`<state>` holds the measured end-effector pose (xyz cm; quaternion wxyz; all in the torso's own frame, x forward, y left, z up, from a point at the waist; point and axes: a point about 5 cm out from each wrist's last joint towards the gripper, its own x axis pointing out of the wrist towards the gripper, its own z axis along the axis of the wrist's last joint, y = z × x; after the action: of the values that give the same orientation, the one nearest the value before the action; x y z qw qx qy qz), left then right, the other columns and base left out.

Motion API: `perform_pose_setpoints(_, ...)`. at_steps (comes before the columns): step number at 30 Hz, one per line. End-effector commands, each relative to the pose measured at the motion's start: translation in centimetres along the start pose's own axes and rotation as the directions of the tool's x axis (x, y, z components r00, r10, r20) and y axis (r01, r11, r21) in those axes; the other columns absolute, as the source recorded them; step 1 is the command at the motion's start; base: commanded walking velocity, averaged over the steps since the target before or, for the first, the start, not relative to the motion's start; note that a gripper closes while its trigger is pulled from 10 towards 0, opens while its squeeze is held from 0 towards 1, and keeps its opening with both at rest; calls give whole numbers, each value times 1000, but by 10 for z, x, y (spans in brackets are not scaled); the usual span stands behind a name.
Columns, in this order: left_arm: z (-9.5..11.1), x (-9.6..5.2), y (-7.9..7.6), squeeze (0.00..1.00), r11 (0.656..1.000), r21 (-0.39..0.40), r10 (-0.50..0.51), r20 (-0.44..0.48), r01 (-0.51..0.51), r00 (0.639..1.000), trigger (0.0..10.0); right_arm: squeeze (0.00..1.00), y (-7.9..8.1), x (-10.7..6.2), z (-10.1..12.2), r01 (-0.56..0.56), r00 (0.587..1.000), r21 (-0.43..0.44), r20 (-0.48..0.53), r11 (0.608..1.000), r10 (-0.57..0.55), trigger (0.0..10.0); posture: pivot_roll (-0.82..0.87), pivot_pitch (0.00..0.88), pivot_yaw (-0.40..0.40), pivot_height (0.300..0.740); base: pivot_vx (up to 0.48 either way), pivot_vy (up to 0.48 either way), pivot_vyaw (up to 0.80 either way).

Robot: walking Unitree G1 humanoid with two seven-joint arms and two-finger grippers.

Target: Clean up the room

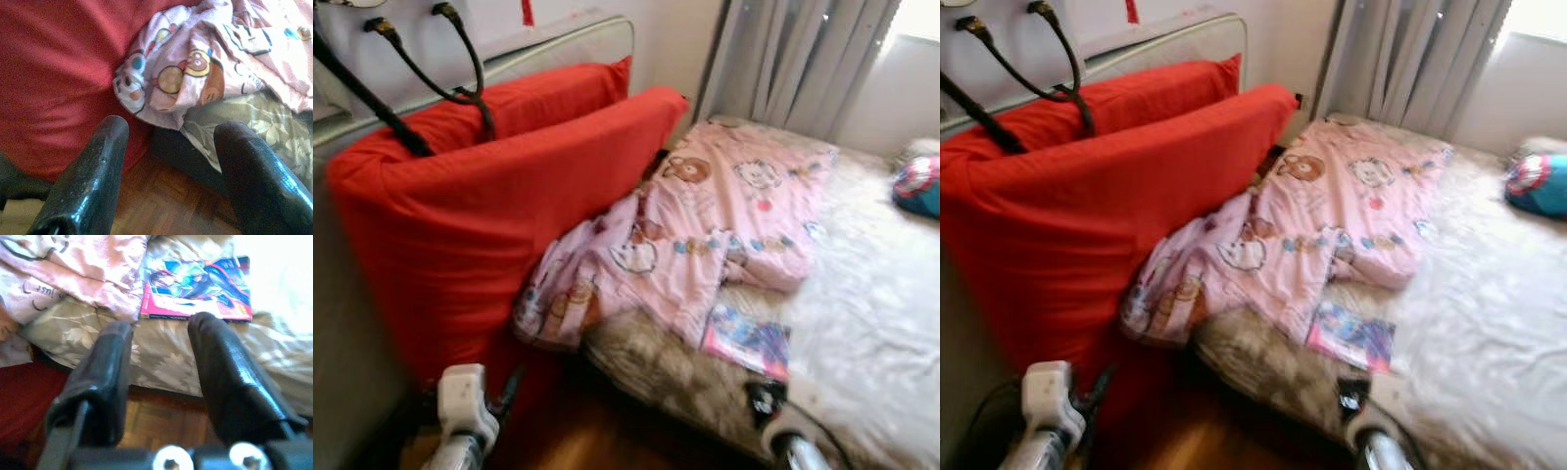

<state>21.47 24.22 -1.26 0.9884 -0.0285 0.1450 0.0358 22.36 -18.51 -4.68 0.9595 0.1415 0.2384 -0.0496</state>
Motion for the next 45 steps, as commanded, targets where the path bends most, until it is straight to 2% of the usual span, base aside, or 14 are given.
perform_pose_setpoints(1,6,8,-14,0,999,-15,-39,20,39,999,10000,0,-18,-4,0,56,998,-6,-8,998,-56,10000,63,0,-70,740,345,0,-706)
perform_pose_setpoints(15,7,8,-13,0,999,-19,-28,25,29,999,10000,0,-20,-3,6,66,998,-5,19,998,-66,10000,68,0,-72,740,336,0,-50)
perform_pose_setpoints(30,10,8,-14,0,999,-23,-42,37,43,998,10000,0,-18,-2,12,56,997,-23,61,998,-55,10000,60,0,-64,740,0,0,0)
perform_pose_setpoints(37,19,11,-19,0,998,-15,-62,72,63,995,10000,0,-14,0,18,34,995,-41,95,999,-30,10000,58,0,-62,740,0,0,0)
perform_pose_setpoints(41,19,12,-19,0,998,-17,-57,73,58,996,10000,0,-13,2,17,32,997,-58,71,998,-28,10000,55,0,-65,740,0,0,0)
perform_pose_setpoints(45,20,12,-19,0,998,-18,-51,74,53,996,10000,0,-14,2,17,38,997,-58,64,998,-34,10000,60,0,-69,705,0,0,0)
